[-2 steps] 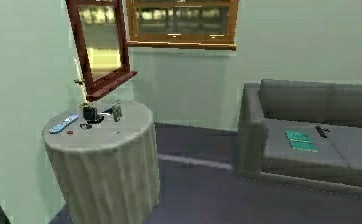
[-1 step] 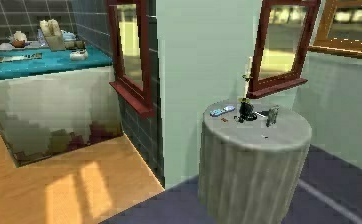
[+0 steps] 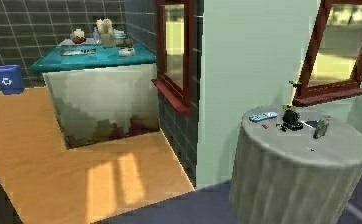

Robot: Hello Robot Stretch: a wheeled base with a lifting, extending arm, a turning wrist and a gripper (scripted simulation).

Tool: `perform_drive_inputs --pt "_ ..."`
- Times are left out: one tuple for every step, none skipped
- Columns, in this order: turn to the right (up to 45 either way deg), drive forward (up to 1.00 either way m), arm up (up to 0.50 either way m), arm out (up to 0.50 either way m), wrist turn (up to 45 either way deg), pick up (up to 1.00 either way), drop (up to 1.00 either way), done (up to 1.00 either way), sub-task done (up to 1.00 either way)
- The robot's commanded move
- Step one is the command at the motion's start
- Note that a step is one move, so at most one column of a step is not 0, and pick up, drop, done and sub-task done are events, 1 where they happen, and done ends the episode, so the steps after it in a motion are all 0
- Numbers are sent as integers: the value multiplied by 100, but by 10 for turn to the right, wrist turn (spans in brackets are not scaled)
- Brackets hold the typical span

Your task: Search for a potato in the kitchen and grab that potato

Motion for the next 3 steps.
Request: perform_drive_inputs --pt "0 90 0 0 0 0 0 0 0" --pt "-390 0 0 0 0 0 0 0 0" --pt "0 5 0 0 0 0 0 0 0"
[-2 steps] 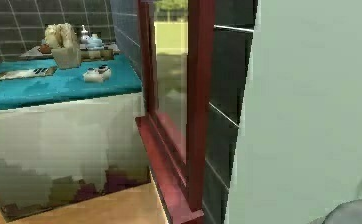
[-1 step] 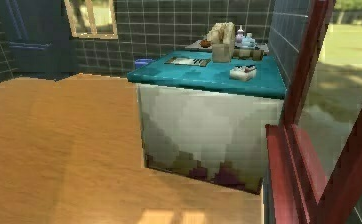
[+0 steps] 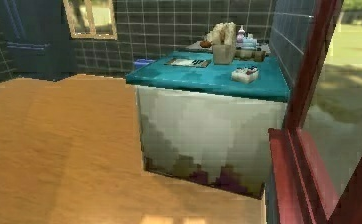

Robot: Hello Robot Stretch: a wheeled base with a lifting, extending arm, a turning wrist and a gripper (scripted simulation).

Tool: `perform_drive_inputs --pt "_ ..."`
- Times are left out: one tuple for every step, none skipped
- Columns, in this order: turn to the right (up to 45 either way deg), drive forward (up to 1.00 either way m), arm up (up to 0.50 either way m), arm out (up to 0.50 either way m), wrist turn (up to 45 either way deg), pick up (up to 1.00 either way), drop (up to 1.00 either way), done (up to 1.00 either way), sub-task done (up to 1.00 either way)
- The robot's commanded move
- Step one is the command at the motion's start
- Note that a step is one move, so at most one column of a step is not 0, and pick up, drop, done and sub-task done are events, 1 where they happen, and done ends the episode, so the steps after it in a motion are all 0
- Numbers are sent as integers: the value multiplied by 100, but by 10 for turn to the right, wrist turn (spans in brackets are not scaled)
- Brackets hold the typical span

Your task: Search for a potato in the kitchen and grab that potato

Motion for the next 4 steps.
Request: perform_drive_inputs --pt "-360 0 0 0 0 0 0 0 0" --pt "0 45 0 0 0 0 0 0 0" --pt "-60 0 0 0 0 0 0 0 0" --pt "0 100 0 0 0 0 0 0 0"
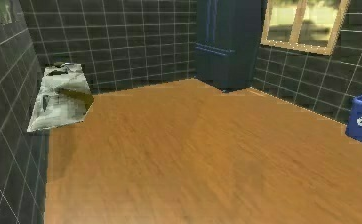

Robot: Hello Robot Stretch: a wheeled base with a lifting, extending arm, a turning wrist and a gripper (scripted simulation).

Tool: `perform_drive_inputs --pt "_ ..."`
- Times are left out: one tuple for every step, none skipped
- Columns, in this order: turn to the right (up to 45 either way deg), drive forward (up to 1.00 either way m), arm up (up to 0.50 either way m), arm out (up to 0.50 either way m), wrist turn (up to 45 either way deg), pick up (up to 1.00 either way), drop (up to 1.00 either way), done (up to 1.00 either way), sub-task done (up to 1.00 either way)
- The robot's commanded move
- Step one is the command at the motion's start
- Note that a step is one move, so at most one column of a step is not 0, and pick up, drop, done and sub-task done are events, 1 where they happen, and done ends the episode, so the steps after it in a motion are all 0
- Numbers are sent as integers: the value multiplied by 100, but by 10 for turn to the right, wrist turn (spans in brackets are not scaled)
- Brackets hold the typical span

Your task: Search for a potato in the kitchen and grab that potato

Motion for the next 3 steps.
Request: perform_drive_inputs --pt "-180 0 0 0 0 0 0 0 0" --pt "0 10 0 0 0 0 0 0 0" --pt "90 0 0 0 0 0 0 0 0"
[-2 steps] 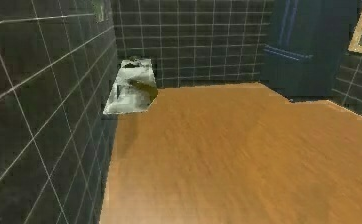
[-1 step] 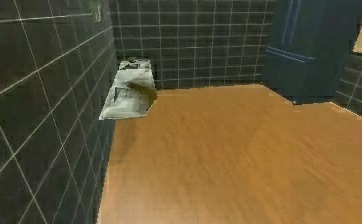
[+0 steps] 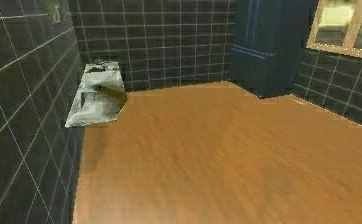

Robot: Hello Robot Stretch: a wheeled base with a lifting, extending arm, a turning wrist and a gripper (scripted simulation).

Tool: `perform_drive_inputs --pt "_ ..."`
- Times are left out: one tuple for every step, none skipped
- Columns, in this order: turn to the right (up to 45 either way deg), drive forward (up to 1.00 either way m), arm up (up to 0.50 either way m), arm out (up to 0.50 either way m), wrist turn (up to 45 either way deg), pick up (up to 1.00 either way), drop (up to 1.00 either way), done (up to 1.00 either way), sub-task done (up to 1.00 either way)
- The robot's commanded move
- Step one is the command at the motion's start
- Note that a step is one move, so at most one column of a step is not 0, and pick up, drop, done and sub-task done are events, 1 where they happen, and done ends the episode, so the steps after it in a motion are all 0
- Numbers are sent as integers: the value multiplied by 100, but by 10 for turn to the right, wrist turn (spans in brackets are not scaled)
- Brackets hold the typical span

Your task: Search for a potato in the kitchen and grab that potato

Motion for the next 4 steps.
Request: perform_drive_inputs --pt "0 100 0 0 0 0 0 0 0" --pt "0 65 0 0 0 0 0 0 0" --pt "-180 0 0 0 0 0 0 0 0" --pt "0 100 0 0 0 0 0 0 0"
